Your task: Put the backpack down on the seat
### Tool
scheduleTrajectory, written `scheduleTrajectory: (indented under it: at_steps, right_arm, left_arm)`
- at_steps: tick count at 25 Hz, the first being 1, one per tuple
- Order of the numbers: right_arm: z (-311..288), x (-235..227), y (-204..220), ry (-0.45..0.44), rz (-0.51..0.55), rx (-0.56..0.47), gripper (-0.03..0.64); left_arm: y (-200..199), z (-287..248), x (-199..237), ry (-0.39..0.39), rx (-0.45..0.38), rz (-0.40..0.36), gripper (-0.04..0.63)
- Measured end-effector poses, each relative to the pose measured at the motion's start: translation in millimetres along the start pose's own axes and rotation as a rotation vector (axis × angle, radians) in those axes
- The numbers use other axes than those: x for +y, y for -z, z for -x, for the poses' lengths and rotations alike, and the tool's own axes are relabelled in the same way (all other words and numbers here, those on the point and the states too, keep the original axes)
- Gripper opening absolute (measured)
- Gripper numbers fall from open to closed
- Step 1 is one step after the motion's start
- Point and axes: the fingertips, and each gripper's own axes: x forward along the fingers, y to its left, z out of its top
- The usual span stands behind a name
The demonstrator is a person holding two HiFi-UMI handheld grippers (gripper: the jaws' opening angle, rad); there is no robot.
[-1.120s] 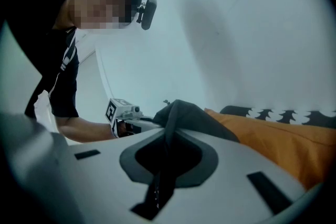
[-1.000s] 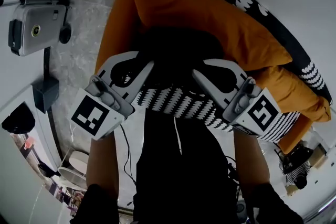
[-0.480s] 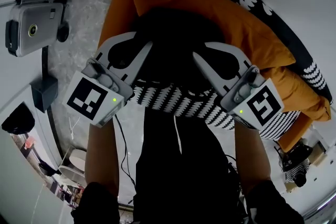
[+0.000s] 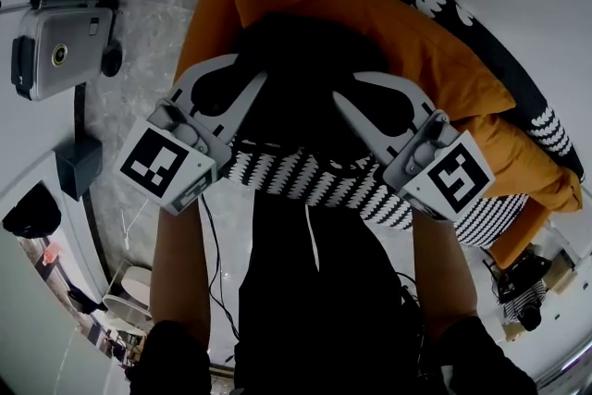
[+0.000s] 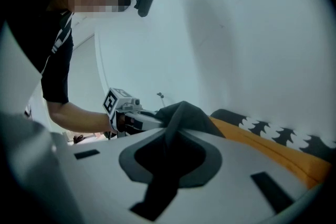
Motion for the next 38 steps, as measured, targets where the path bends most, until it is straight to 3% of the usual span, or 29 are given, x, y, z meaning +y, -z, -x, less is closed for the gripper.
scheduleTrajectory:
  at_steps: [4, 8, 10, 12, 21, 29, 38]
  right_arm:
    - [3, 5, -2, -0.017, 0.017, 0.004, 0.037]
    - [23, 10, -17, -0.002, 0.024, -0.04, 0.098]
    - [21, 12, -26, -0.004, 0.035, -0.053, 0.101]
    - [17, 14, -34, -0.004, 0.052, -0.052, 0.103]
    - [40, 36, -70, 0.009, 0.102, -0.122, 0.103]
    - [77, 59, -111, 0.024, 0.136, -0.202, 0.101]
    - [118, 91, -154, 0.001, 0.167, -0.279, 0.06]
  left_arm:
    - [2, 3, -2, 0.003, -0.003, 0.015, 0.031]
    - [5, 4, -17, -0.005, 0.018, 0.019, 0.039]
    - [5, 13, -11, -0.026, 0.016, 0.033, 0.11]
    - [2, 24, -2, -0.049, 0.005, 0.037, 0.121]
    - [-44, 64, -11, -0.118, -0.076, -0.023, 0.121]
    - [-95, 75, -71, -0.047, -0.128, -0.127, 0.096]
    - [-147, 83, -135, 0.003, -0.206, -0.148, 0.048]
